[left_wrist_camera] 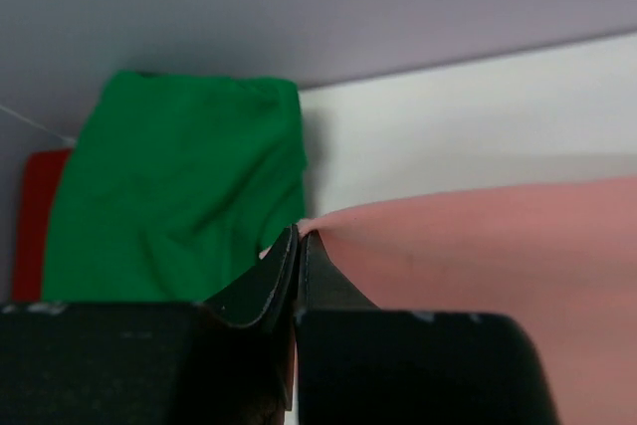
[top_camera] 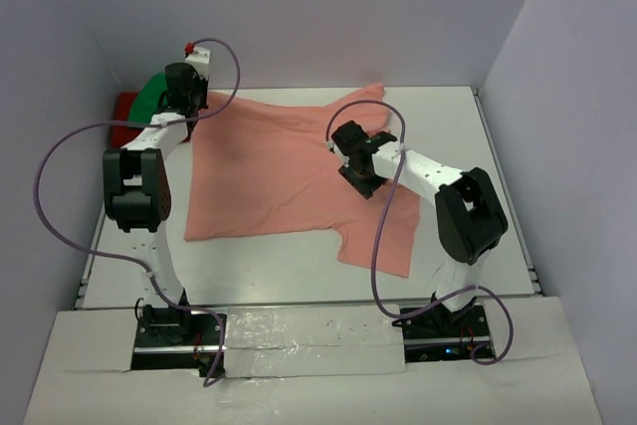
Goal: Fold and stack the t-shirts
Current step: Flatten the tshirt out
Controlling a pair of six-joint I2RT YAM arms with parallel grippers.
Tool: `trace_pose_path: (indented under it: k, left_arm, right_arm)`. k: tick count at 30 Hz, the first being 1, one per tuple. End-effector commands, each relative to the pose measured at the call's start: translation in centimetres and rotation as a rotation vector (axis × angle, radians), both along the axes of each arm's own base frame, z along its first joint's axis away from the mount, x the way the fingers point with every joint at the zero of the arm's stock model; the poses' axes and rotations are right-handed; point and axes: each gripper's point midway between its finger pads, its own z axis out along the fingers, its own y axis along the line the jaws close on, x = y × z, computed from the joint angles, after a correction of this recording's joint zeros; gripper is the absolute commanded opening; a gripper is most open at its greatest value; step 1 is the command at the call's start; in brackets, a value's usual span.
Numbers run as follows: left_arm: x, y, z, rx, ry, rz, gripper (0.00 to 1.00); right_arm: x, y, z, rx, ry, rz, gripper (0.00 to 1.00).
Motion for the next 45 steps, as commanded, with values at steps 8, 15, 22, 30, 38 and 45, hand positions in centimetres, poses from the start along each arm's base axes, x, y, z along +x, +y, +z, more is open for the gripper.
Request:
trace_pose_path:
  k: [8, 15, 22, 30, 38, 45]
  left_arm:
    - [5.2, 1.2, 3.9, 0.063, -0.220, 0.092, 0.98]
    - [3.6, 1.3, 3.0, 0.085, -0.225, 0.118, 0.99]
    - [-0.6, 0.6, 6.7, -0.054, -0.244, 0.119, 0.99]
    - [-8.1, 0.2, 11.9, -0.165, -0.302, 0.078, 0.99]
    - [-12.5, 2.2, 13.8, -0.262, -0.270, 0.085, 0.99]
    - [-14.8, 2.4, 13.6, -0.261, -0.217, 0.071, 0.99]
  right_arm:
    - [0.0, 0.6, -0.8, 0.010, -0.003, -0.002, 0.52]
    - [2.5, 0.9, 1.2, 0.042, -0.170, -0.004, 0.52]
    - [8.5, 3.2, 5.2, 0.236, -0.372, -0.014, 0.52]
    - [14.3, 5.9, 2.1, 0.317, -0.320, -0.043, 0.00]
    - [14.3, 11.6, -3.1, 0.549, 0.009, -0.015, 0.00]
    - [12.3, 10.2, -6.9, 0.455, 0.140, -0.137, 0.00]
